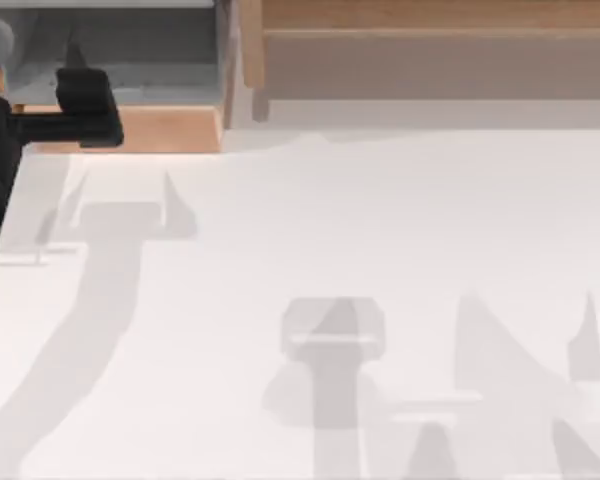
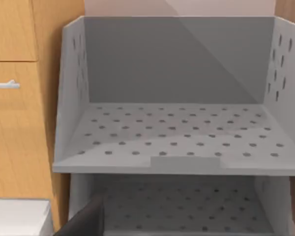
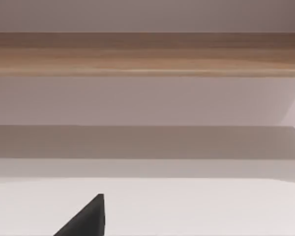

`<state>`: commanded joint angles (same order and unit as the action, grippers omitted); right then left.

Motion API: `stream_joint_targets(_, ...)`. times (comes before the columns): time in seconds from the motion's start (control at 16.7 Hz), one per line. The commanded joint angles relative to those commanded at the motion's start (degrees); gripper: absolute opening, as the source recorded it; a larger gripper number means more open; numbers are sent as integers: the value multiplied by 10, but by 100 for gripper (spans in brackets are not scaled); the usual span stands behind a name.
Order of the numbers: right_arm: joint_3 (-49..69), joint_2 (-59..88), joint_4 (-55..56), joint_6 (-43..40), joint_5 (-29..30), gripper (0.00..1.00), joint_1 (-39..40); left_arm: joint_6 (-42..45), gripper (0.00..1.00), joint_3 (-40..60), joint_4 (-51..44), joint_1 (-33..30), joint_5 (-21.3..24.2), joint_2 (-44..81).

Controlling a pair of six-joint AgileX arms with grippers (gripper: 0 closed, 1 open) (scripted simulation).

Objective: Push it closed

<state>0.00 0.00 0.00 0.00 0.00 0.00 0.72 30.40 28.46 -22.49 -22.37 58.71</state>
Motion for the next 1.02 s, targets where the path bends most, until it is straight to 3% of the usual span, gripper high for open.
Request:
stream_joint_targets(0.3,0,0,0,0,0,100,0,2,100,50,47,-39,-34,95)
stream_joint_targets(0.66,0,0,0,0,0,100,0,8,100,48,51,-31,-29,97)
stream_joint_targets(0.84,0,0,0,0,0,100,0,56,100,40,88,19,16,116)
stream_joint_targets(1.02,0,0,0,0,0,100,0,141,100,27,154,107,97,151)
